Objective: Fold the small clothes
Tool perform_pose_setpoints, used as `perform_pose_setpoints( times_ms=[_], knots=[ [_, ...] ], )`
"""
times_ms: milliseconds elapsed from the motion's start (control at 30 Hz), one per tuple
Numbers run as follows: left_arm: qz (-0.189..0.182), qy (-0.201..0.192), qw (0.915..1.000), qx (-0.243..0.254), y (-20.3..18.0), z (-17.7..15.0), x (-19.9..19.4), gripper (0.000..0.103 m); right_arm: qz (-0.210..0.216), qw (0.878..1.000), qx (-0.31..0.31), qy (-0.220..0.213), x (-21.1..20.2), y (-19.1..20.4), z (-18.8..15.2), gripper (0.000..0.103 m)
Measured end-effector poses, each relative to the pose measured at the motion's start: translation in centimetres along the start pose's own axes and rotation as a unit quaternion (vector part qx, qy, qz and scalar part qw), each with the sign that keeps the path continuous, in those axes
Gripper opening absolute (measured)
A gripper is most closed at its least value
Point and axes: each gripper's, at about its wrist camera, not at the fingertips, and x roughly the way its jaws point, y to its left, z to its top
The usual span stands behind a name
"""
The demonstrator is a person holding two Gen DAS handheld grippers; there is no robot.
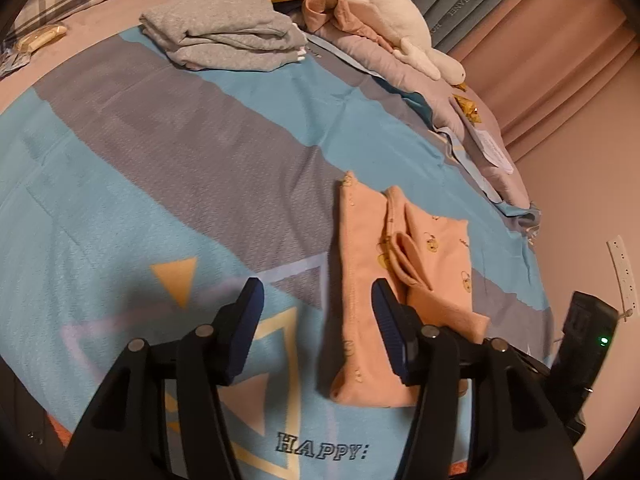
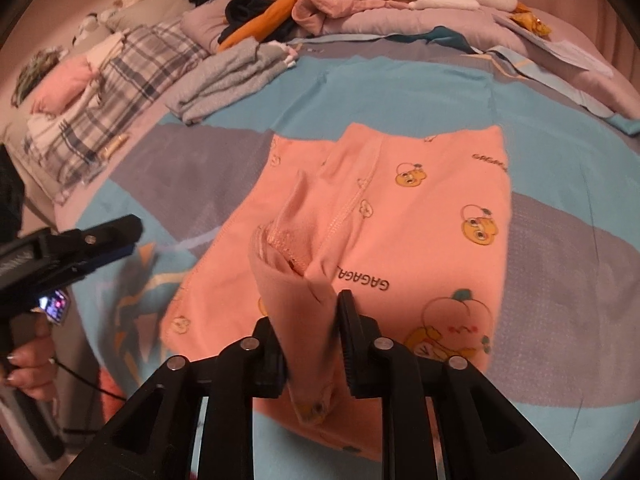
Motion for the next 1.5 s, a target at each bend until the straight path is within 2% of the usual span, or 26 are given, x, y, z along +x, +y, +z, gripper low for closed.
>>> perform_pose_setpoints(
  times_ms=[33, 100, 267, 333, 433, 567, 867, 967, 1067, 1167, 1200, 1300, 1333, 1500],
  knots=[
    [-0.007, 0.001, 1.0, 0.0, -0.2, 0.0, 0.1, 0.06, 0.0, 1.0, 0.002, -0.006, -0.6, -0.1, -0.1, 0.024],
    [-0.028, 0.006, 0.9996, 0.0, -0.7, 0.2, 0.2, 0.062, -0.001, 1.0, 0.008, -0.021, -1.8, -0.4, -0.2, 0.035],
    [-0.085, 0.029, 0.9959, 0.011, -2.4, 0.8, 1.2, 0.07, 0.001, 0.998, 0.027, -0.049, -4.3, -1.8, -0.5, 0.042],
    [-0.109, 0.044, 0.9929, 0.02, -3.2, 1.0, 2.3, 0.076, -0.014, 0.997, 0.044, -0.061, -5.1, -2.8, -0.9, 0.051],
    [-0.127, 0.075, 0.9887, 0.029, -4.3, 1.4, 4.6, 0.078, -0.041, 0.995, 0.063, -0.068, -5.7, -4.0, -1.3, 0.053],
    [-0.116, 0.113, 0.9863, 0.031, -5.3, 1.7, 7.7, 0.077, -0.062, 0.991, 0.094, -0.066, -6.0, -5.7, -2.1, 0.053],
    [-0.11, 0.12, 0.9843, 0.069, -7.0, 2.4, 10.3, 0.074, -0.081, 0.987, 0.129, -0.051, -5.6, -8.0, -3.3, 0.053],
    [-0.115, 0.134, 0.9808, 0.083, -7.5, 2.2, 11.1, 0.067, -0.087, 0.986, 0.136, -0.049, -5.5, -8.4, -3.5, 0.053],
    [-0.104, 0.146, 0.9788, 0.1, -8.2, 1.9, 12.6, 0.061, -0.086, 0.985, 0.142, -0.048, -5.3, -8.8, -3.7, 0.053],
    [-0.082, 0.143, 0.9794, 0.116, -8.6, 1.8, 13.5, 0.045, -0.086, 0.984, 0.146, -0.046, -5.2, -9.0, -3.9, 0.053],
    [-0.079, 0.143, 0.9795, 0.118, -8.6, 1.8, 13.7, 0.035, -0.088, 0.984, 0.148, -0.045, -5.2, -9.1, -4.0, 0.053],
    [-0.077, 0.142, 0.9797, 0.119, -8.6, 1.9, 14.0, 0.018, -0.087, 0.984, 0.151, -0.041, -4.9, -9.4, -4.1, 0.053],
    [-0.076, 0.139, 0.9799, 0.121, -8.7, 2.0, 13.8, 0.015, -0.086, 0.984, 0.152, -0.04, -4.9, -9.5, -4.2, 0.053],
    [-0.062, 0.107, 0.9818, 0.144, -9.4, 2.0, 11.8, 0.013, -0.087, 0.984, 0.149, -0.039, -5.0, -9.5, -4.2, 0.053]
  ],
)
